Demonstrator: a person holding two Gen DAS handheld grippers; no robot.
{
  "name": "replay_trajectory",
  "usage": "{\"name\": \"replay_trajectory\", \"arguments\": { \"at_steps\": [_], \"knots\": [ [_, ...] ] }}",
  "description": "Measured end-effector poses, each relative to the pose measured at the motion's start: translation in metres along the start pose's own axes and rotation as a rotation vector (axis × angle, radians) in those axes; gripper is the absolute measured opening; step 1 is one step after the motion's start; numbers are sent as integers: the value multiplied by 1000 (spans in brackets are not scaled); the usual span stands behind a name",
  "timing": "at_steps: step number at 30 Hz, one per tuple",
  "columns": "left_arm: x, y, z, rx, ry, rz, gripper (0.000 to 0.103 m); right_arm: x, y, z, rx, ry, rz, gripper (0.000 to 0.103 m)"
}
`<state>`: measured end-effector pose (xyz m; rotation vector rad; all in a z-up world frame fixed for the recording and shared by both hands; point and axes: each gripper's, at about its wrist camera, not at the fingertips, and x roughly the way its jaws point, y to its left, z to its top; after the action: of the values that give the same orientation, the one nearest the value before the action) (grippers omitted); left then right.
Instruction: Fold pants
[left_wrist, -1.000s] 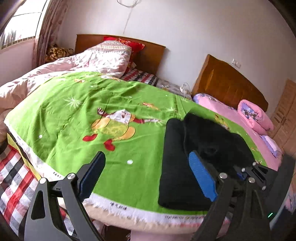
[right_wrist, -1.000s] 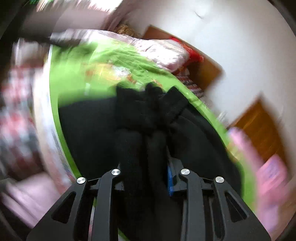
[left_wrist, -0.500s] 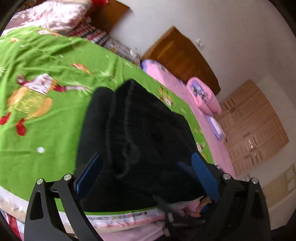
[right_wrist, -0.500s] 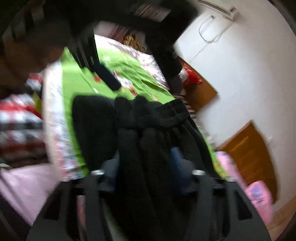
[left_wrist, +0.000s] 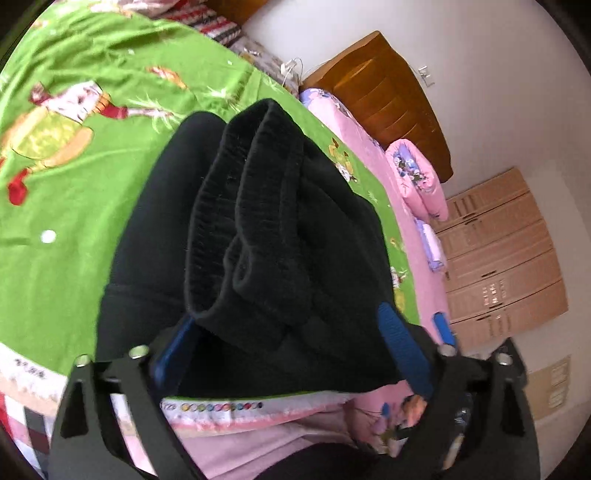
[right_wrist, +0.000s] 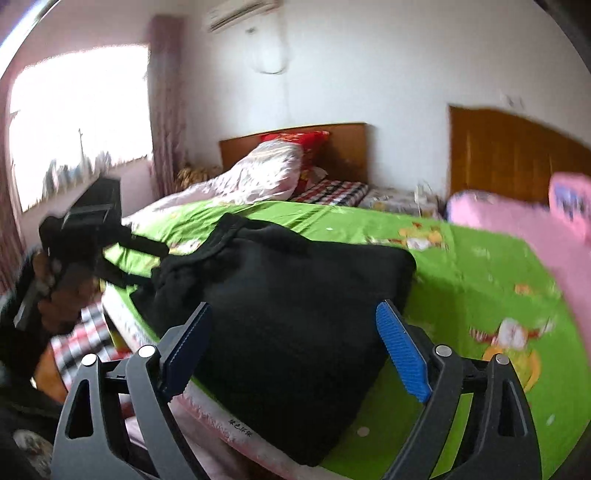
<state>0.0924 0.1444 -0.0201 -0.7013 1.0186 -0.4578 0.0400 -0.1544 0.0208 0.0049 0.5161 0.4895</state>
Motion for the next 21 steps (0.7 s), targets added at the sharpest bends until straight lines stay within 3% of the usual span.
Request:
{"name": "replay_trajectory", "arguments": {
  "at_steps": [8,11,13,15,16,18,21],
  "knots": [
    [25,6,43,-30,67,-55,79,3,2,-12,-6,5,9,86],
    [34,9,51,11,100,-43,80,-1,-2,-14,3,3,0,86],
    [42,6,49,34,106,24,74,-3,-3,-15,-4,8,-23,86],
    [47,-4,41,98,91,138,56,-5,-2,-19,-38,16,-62,86],
    [48,-5,39,104,82,160,54,-8,-1,-21,-59,16,-69,86],
    [47,-2,37,88,65,142,46,-15,1,-29,-93,14,-55,87],
    [47,1,38,73,54,121,44,-26,5,-47,-138,37,-59,87]
  ]
}}
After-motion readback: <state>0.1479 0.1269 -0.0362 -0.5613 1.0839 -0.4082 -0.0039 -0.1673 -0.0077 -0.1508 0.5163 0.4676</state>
